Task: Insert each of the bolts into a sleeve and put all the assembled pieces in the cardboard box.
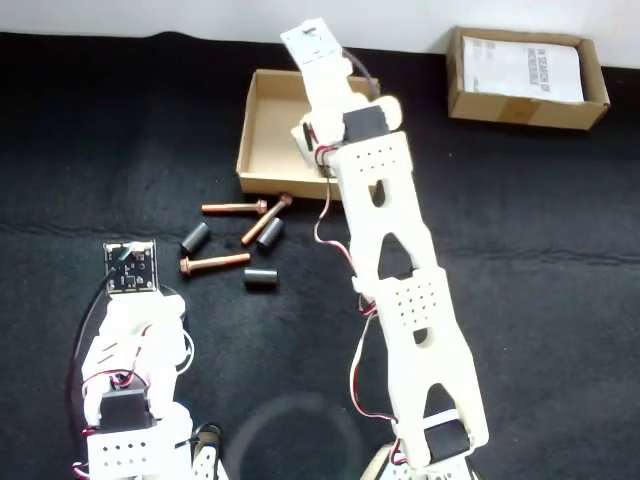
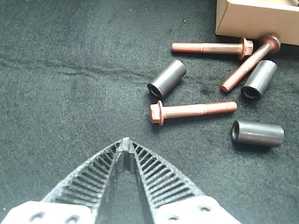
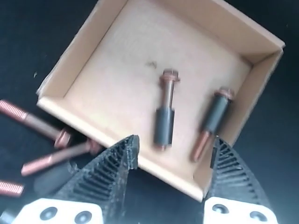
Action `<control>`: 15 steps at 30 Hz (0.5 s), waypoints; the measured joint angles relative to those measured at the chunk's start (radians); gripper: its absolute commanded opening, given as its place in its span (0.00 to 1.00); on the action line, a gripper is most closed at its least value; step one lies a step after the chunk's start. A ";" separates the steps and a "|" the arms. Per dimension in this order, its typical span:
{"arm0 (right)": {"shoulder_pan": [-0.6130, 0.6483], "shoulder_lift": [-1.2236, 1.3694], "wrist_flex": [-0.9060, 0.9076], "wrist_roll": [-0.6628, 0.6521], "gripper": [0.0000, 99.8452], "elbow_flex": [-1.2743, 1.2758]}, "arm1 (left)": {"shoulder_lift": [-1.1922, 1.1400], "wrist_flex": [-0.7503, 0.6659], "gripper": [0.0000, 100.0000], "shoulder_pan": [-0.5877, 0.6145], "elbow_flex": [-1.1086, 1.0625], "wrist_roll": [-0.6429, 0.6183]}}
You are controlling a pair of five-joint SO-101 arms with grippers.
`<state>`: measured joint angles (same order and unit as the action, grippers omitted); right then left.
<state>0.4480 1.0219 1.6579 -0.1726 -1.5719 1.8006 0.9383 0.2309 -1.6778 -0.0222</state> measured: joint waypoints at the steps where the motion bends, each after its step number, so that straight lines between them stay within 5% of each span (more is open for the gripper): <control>1: 0.008 0.000 0.048 0.000 0.22 -0.031 | 0.000 0.000 0.01 0.000 0.000 0.000; 8: 0.023 -0.028 0.095 0.000 0.22 -0.015 | 0.000 0.000 0.01 0.000 0.000 0.000; 15: 0.167 -0.324 0.095 -0.009 0.22 0.446 | 0.000 -0.003 0.01 0.025 0.000 0.000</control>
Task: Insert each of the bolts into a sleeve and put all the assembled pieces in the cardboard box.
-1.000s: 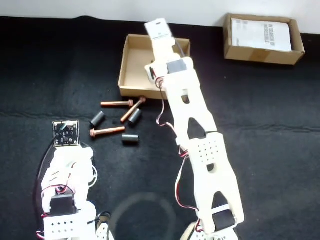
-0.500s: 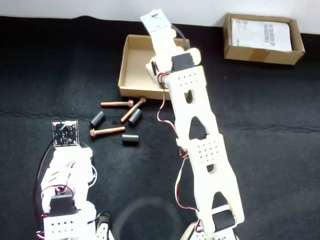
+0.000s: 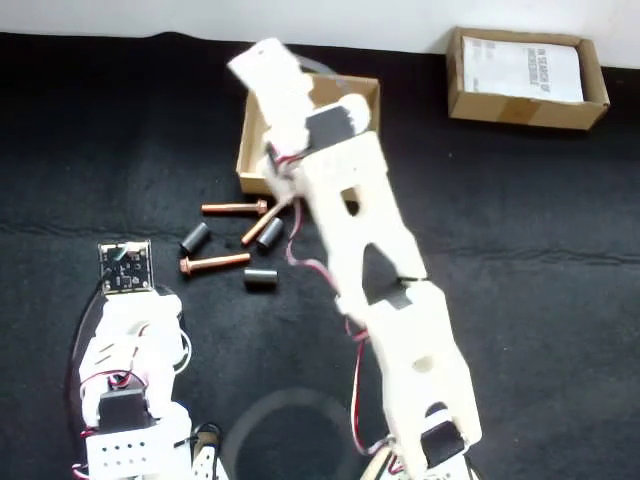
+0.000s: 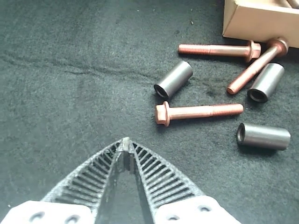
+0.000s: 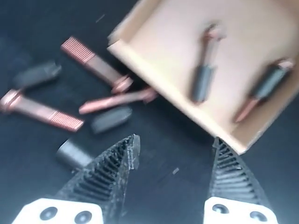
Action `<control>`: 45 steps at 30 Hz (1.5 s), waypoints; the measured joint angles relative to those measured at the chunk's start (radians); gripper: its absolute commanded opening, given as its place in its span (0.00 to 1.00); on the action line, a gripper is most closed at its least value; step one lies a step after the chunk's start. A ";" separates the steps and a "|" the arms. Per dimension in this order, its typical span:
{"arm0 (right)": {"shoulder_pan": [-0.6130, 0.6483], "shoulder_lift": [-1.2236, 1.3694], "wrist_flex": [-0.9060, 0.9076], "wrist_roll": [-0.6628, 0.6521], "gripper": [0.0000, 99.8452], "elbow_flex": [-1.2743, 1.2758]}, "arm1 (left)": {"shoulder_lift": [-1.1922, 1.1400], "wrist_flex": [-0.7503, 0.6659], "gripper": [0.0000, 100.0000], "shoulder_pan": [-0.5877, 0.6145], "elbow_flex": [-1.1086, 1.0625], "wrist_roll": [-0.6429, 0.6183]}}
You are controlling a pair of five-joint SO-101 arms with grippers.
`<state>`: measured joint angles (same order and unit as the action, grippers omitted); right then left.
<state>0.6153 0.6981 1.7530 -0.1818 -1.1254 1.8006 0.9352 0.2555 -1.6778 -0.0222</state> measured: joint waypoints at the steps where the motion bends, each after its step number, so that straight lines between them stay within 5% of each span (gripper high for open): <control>1: 0.026 -0.044 0.000 -0.014 0.22 0.075 | 0.000 0.000 0.01 0.002 0.000 0.000; 9: 0.160 -0.265 0.000 -0.143 0.22 0.483 | 0.000 0.000 0.01 0.002 0.000 0.000; 23: 0.206 -0.313 -0.003 -0.667 0.22 0.772 | 0.000 0.000 0.01 0.002 0.000 0.000; 45: 0.242 -0.186 -0.270 -0.706 0.22 0.773 | 0.000 0.000 0.01 0.086 0.000 0.000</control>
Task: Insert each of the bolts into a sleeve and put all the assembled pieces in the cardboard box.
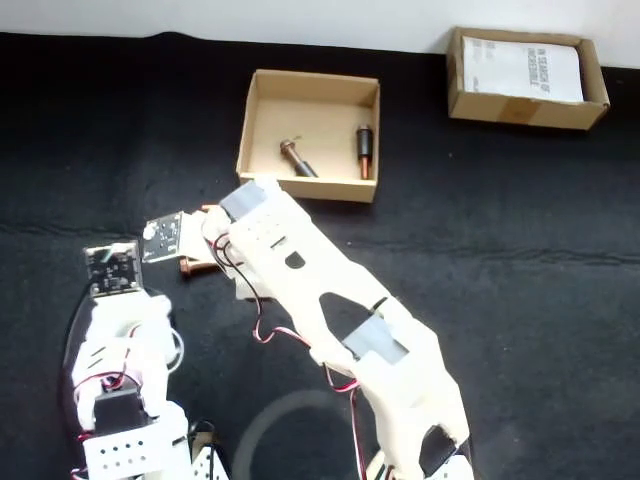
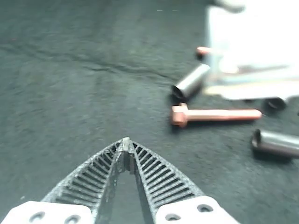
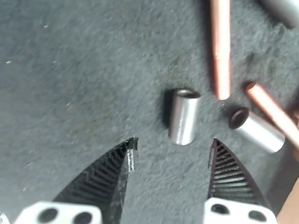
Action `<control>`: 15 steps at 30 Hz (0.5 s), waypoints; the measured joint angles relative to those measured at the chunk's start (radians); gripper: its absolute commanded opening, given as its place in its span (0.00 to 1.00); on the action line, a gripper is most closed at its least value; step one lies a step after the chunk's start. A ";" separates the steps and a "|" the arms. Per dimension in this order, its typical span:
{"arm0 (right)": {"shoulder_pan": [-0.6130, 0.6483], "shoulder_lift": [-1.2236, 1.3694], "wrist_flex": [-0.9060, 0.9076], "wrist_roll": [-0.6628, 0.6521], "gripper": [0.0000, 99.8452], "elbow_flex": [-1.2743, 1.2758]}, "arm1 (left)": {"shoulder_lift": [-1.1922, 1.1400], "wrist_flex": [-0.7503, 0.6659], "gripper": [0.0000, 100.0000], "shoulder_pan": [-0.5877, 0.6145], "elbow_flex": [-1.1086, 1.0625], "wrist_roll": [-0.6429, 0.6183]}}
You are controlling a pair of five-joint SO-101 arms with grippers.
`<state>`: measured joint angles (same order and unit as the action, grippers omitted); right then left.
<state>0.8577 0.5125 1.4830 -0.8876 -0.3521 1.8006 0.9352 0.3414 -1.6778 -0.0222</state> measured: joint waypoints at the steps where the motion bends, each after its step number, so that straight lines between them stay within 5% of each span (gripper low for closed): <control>1: 0.000 0.006 -0.015 0.000 0.22 0.000 | 0.000 0.000 0.01 0.026 0.000 0.000; 15: 0.000 0.117 -0.118 0.000 0.22 -0.028 | 0.000 -0.025 0.01 0.396 0.000 0.000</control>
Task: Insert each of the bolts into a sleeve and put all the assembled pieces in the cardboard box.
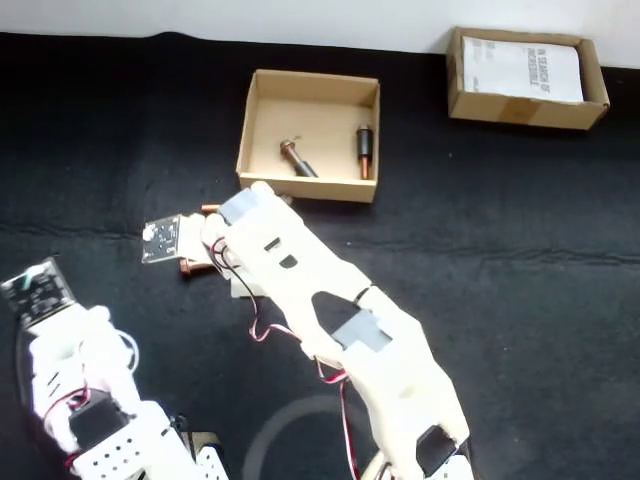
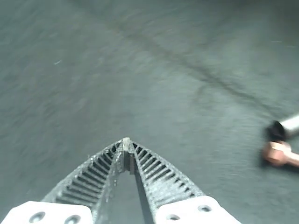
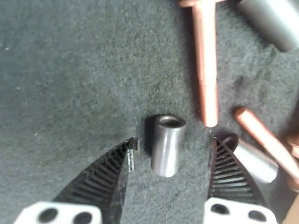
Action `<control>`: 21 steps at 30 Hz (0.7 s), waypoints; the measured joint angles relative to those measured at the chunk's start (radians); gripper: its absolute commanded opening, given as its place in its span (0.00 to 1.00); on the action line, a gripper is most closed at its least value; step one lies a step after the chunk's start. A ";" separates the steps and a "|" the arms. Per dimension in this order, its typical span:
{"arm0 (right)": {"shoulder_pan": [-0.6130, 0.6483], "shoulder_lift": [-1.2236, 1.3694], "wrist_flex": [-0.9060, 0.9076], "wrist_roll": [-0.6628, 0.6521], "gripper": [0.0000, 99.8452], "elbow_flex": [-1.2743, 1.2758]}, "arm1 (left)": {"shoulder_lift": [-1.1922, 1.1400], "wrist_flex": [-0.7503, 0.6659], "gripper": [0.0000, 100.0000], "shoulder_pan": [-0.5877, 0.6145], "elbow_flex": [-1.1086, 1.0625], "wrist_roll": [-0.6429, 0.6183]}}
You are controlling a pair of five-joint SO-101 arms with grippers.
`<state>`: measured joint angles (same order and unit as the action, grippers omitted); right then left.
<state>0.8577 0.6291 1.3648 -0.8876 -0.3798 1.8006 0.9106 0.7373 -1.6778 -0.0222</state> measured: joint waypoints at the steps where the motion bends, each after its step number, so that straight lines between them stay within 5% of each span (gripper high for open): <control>1: -0.003 0.020 0.000 0.000 0.22 -0.017 | 0.000 0.009 0.01 0.028 0.000 0.000; 5: -0.011 0.101 0.000 0.000 0.20 -0.098 | 0.000 0.015 0.01 0.091 0.000 0.000; 10: -0.023 0.178 0.002 0.000 0.01 -0.206 | 0.000 0.018 0.01 0.077 0.000 0.000; 21: -0.026 0.229 0.167 0.000 0.01 -0.419 | 0.000 0.018 0.01 0.071 0.000 0.000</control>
<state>0.8316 0.8577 1.5321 -0.8876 -0.7986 1.8006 0.9291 0.8078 -1.6778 -0.0222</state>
